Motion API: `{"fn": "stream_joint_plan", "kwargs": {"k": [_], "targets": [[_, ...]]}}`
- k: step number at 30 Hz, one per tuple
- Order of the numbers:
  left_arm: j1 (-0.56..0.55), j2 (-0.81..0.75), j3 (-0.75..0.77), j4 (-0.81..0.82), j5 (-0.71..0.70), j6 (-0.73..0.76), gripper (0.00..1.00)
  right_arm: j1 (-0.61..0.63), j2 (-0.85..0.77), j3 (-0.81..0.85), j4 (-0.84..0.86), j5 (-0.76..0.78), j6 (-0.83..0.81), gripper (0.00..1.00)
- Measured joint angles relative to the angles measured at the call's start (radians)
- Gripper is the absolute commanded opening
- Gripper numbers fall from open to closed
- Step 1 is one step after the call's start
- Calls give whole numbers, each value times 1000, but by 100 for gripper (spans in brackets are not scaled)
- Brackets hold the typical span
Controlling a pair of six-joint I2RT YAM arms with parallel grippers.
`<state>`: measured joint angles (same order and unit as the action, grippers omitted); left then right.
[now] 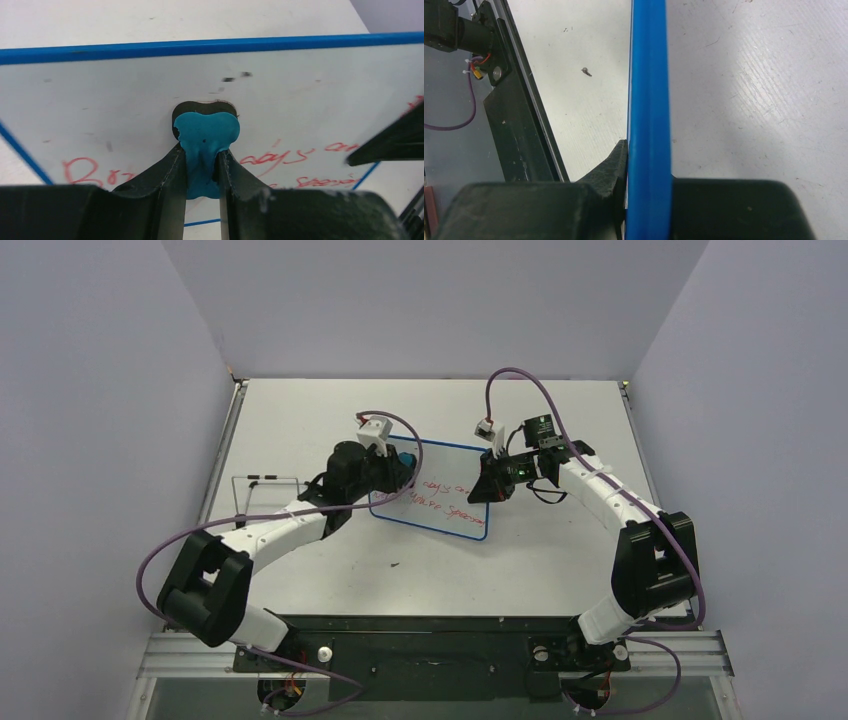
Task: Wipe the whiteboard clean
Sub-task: Erase the whiteboard at the whiteboard stand.
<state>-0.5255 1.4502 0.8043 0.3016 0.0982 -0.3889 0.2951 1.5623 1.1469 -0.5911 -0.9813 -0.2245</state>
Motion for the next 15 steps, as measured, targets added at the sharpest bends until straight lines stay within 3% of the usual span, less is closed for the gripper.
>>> {"fn": "stream_joint_plan", "kwargs": {"k": [6, 15], "targets": [[-77, -8, 26, -14, -2, 8, 0, 1, 0, 0, -2, -3, -11, 0], [36, -76, 26, -74, -58, 17, 0, 7, 0, 0, -13, -11, -28, 0]]}}
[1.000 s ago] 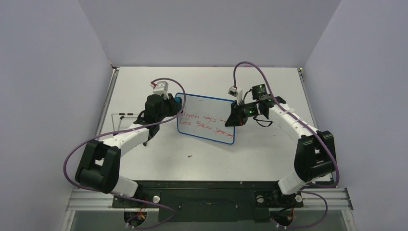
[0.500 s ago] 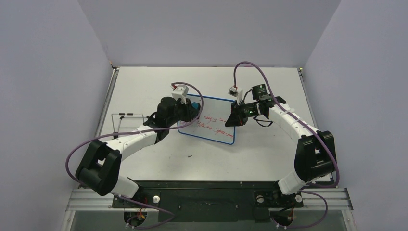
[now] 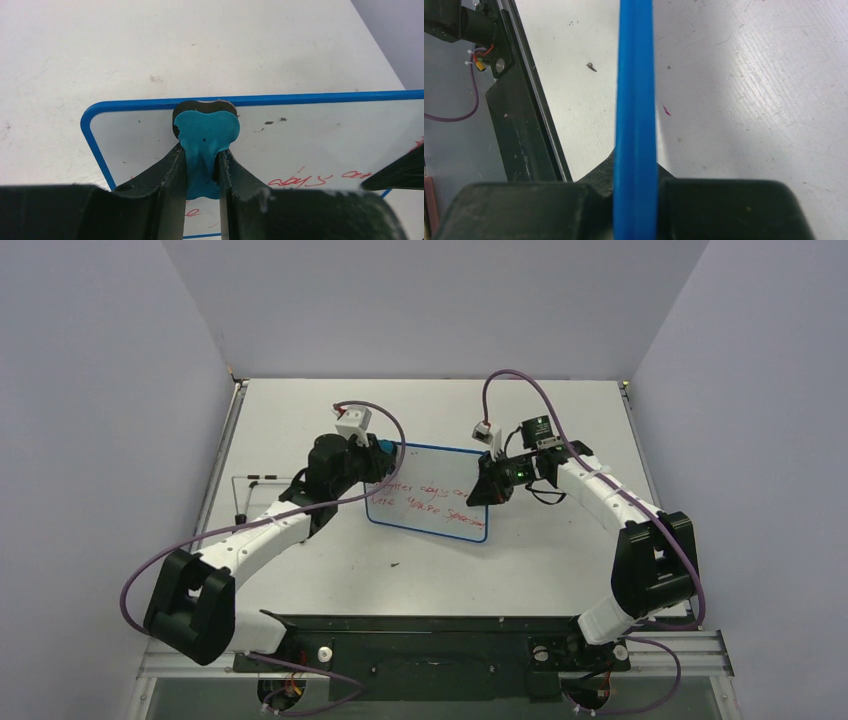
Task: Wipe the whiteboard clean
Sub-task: Erase the whiteboard at the whiteboard stand.
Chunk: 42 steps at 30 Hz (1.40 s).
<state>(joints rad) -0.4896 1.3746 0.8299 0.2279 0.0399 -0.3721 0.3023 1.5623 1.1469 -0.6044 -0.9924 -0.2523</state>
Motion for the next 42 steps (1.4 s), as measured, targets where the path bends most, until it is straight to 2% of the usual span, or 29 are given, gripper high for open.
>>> {"fn": "stream_joint_plan", "kwargs": {"k": [9, 14, 19, 29, 40, 42], "targets": [[-24, -114, 0, -151, 107, 31, 0, -3, 0, 0, -8, -3, -3, 0], [-96, -117, -10, -284, 136, -19, 0, -28, -7, 0, -22, -4, -9, 0], [-126, -121, -63, -350, 146, -85, 0, -69, -24, 0, -38, 2, -26, 0], [-130, -47, -141, -391, 47, -161, 2, -80, -28, 0, -42, 8, -47, 0], [-132, 47, -150, -465, -149, -171, 15, -80, -28, 0, -42, 8, -51, 0], [-132, 63, -150, -475, -169, -171, 21, -80, -28, 0, -42, 8, -51, 0]]}}
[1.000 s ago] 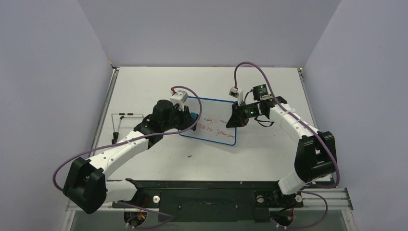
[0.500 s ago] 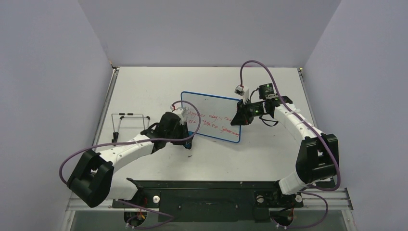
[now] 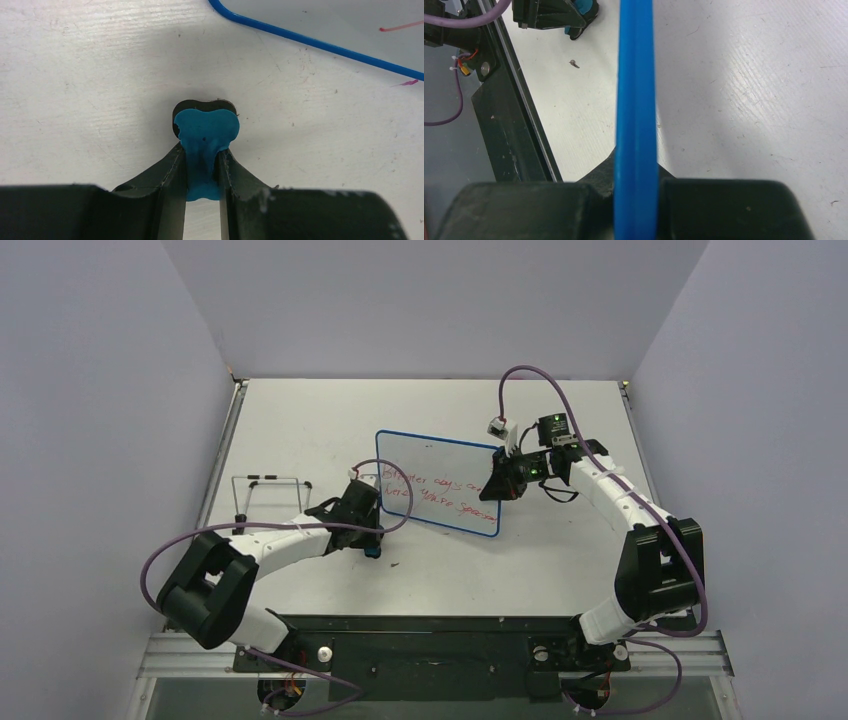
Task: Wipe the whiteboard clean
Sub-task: Erase the whiteboard at the whiteboard stand.
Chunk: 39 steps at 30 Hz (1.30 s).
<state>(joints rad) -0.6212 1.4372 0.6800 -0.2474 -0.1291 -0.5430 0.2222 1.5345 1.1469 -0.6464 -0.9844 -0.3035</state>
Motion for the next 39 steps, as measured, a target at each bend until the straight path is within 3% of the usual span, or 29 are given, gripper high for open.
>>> {"fn": "stream_joint_plan", "kwargs": {"k": [5, 17, 26, 32, 39], "targets": [[-5, 8, 14, -19, -29, 2, 38, 0, 0, 0, 0, 0, 0, 0], [-6, 7, 18, -40, -37, 1, 49, 0, 0, 0, 0, 0, 0, 0], [-5, -63, 18, -32, 59, 14, 55, 1, 0, 0, 0, 0, -1, 0], [27, -233, 22, -25, 137, 124, 58, 2, 0, 0, -7, 0, -15, 0], [146, -392, 111, 96, 328, 325, 81, 14, 0, 3, -20, 2, -55, 0]]}}
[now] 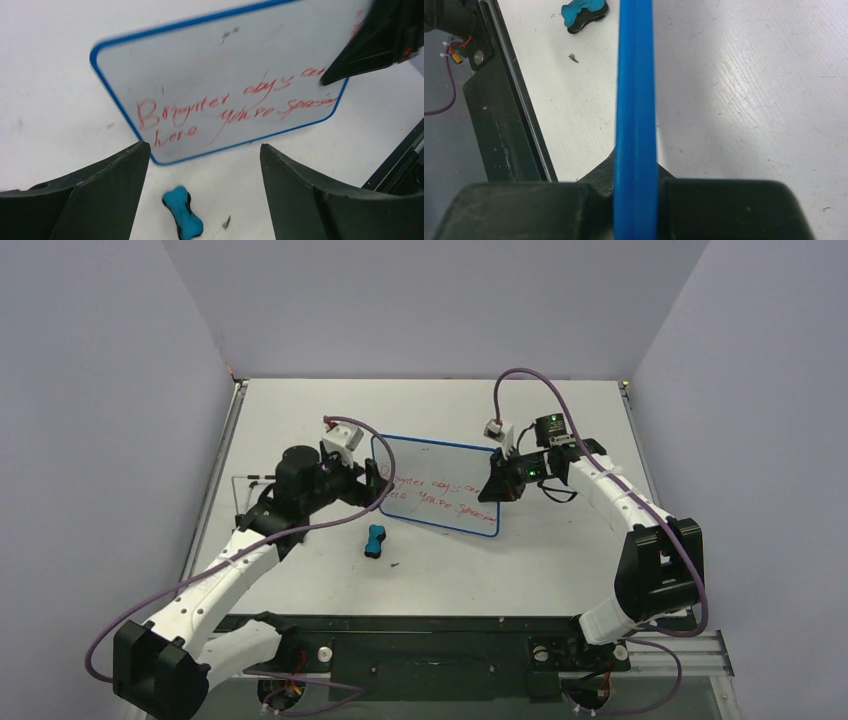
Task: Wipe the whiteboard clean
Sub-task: Erase the whiteboard at the whiteboard stand.
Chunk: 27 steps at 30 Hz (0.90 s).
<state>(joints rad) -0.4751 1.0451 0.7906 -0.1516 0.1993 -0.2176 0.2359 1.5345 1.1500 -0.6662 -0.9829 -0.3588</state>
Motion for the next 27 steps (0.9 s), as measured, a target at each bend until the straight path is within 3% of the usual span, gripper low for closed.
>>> {"fn": "stream_joint_plan", "kwargs": {"k": [6, 12, 17, 27], "targets": [[95, 100, 129, 175, 296, 183, 83, 40, 0, 68, -85, 43, -115, 0], [145, 343, 399, 157, 613, 388, 83, 93, 0, 145, -185, 100, -288, 0], [144, 450, 496, 135, 834, 452, 81, 112, 0, 173, -212, 127, -366, 0], [135, 526, 494, 119, 1025, 496, 73, 113, 0, 182, -227, 134, -402, 0]]}}
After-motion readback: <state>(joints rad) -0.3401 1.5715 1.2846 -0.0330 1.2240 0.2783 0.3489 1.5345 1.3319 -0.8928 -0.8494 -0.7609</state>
